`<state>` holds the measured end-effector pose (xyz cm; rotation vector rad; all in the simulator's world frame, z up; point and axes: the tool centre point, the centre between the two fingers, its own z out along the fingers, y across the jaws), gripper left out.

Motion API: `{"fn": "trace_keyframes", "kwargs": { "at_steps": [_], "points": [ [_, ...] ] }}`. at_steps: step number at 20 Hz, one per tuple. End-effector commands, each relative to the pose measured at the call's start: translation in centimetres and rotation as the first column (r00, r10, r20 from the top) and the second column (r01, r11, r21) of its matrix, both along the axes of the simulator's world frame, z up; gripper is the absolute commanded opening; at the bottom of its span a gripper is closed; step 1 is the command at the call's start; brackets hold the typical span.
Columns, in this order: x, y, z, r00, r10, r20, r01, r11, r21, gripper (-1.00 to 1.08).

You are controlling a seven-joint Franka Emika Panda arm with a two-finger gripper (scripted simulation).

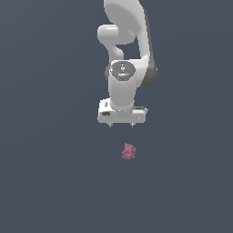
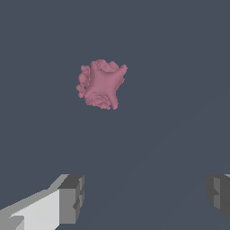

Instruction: Pick up the object and move it to a goal position.

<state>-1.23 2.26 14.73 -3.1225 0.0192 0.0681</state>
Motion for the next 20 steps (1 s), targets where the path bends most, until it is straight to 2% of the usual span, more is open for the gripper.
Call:
{"fn": "trace_keyframes", "kwargs": {
  "at_steps": [1,4,10,20],
  "points": [
    [0.0,0.0,0.0,1.000,0.000,0.000,0.000,1.000,0.000,1.00],
    [0.1,0.6,0.1,1.000,0.012,0.004,-0.012,1.000,0.002,1.00],
    [0.7,3.7,0.6,0.997,0.070,0.021,-0.070,0.997,0.014,1.00],
    [1.5,3.7,0.1,0.999,0.039,0.022,-0.039,0.999,0.012,1.00]
  ]
}}
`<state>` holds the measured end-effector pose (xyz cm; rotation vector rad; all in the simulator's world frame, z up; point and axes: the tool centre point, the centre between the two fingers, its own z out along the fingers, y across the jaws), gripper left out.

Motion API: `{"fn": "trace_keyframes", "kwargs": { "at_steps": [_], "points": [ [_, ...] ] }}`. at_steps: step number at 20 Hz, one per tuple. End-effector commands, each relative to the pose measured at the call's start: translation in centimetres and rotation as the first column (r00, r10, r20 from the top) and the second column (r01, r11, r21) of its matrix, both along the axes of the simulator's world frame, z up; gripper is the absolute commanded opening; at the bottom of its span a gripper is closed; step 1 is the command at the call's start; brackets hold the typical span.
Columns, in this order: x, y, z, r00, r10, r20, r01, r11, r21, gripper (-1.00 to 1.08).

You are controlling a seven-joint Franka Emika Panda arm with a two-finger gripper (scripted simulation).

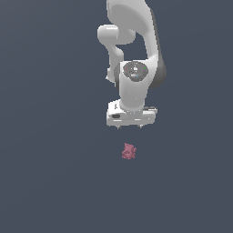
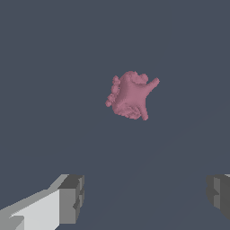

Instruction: Pick up the object and move it to a goal position.

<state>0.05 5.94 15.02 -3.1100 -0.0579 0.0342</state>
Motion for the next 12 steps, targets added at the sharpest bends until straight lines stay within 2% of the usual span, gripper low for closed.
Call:
{"fn": "trace_keyframes", "kwargs": {
  "at_steps": [1,12],
  "points": [
    [0.5,0.0,-0.3,1.000,-0.019,0.000,0.019,1.000,-0.001,1.00],
    [4.9,0.3,-3.4,0.981,-0.191,0.011,0.191,0.981,-0.017,1.00]
  ]
}}
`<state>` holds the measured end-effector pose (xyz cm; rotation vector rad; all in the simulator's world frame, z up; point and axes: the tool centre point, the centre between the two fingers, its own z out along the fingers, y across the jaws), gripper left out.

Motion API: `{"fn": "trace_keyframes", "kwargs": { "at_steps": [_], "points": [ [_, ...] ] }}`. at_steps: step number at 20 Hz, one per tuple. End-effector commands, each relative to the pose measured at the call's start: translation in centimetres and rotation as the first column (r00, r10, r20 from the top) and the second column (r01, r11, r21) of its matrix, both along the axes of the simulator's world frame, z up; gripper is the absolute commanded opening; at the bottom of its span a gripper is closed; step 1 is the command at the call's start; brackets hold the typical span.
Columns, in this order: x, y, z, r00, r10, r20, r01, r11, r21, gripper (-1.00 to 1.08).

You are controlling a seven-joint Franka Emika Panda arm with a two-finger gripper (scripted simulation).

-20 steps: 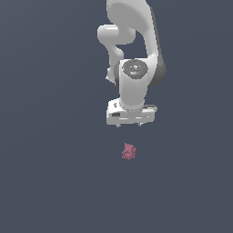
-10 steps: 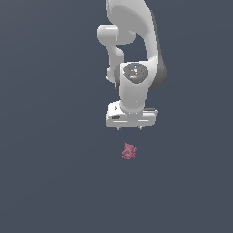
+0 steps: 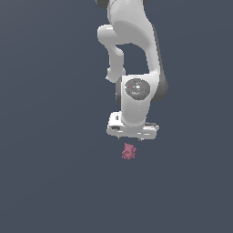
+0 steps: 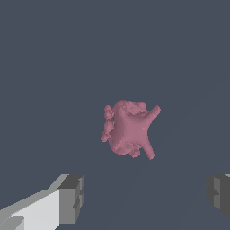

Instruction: Pick up the object and move it to a goal position.

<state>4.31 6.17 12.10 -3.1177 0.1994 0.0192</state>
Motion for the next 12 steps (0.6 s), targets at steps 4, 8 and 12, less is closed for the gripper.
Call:
{"fn": "trace_keyframes", "kwargs": {
  "at_steps": [4,8,12],
  "points": [
    [2.0,0.1,-1.7,0.997,-0.082,0.006,0.082,0.997,-0.011,1.00],
    [2.7,0.2,-2.4,0.993,-0.116,0.009,0.116,0.993,-0.016,1.00],
    [3.1,0.3,-2.7,0.991,-0.131,0.011,0.131,0.991,-0.018,1.00]
  ]
}}
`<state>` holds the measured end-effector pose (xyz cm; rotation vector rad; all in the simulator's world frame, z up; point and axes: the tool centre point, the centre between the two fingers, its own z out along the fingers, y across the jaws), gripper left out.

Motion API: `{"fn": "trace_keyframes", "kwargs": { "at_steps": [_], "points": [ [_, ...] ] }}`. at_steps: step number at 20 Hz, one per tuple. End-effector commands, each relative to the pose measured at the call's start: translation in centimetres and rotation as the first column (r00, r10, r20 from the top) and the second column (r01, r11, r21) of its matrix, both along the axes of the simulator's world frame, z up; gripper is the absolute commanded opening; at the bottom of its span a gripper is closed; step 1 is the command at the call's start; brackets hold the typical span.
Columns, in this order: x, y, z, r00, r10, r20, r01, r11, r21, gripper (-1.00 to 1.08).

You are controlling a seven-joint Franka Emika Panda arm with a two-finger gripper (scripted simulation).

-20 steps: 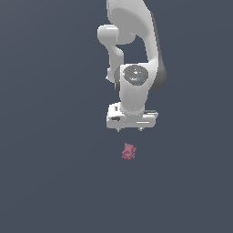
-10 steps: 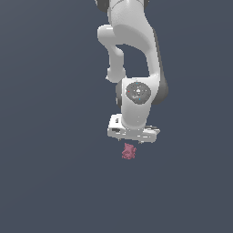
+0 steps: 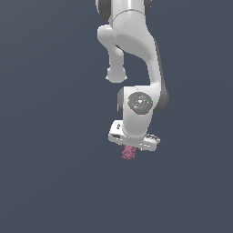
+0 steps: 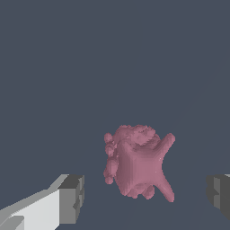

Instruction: Pick up the object and move it to a goal position.

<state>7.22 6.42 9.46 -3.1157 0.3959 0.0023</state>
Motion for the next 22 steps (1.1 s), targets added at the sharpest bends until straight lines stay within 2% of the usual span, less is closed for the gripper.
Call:
{"fn": "trace_keyframes", "kwargs": {
  "at_steps": [1,6,15,20,21,22],
  "points": [
    [0.2,0.0,-0.1,1.000,-0.007,0.001,0.007,1.000,-0.001,1.00],
    [0.1,0.0,-0.7,1.000,-0.003,0.000,0.003,1.000,-0.001,1.00],
    [0.0,0.0,-4.9,1.000,-0.007,0.001,0.007,1.000,-0.001,1.00],
    [0.2,0.0,-5.1,1.000,-0.007,0.001,0.007,1.000,-0.001,1.00],
    [0.2,0.0,-5.1,1.000,-0.007,0.001,0.007,1.000,-0.001,-1.00],
    [0.2,0.0,-5.1,1.000,-0.007,0.001,0.007,1.000,-0.001,-1.00]
  ]
}}
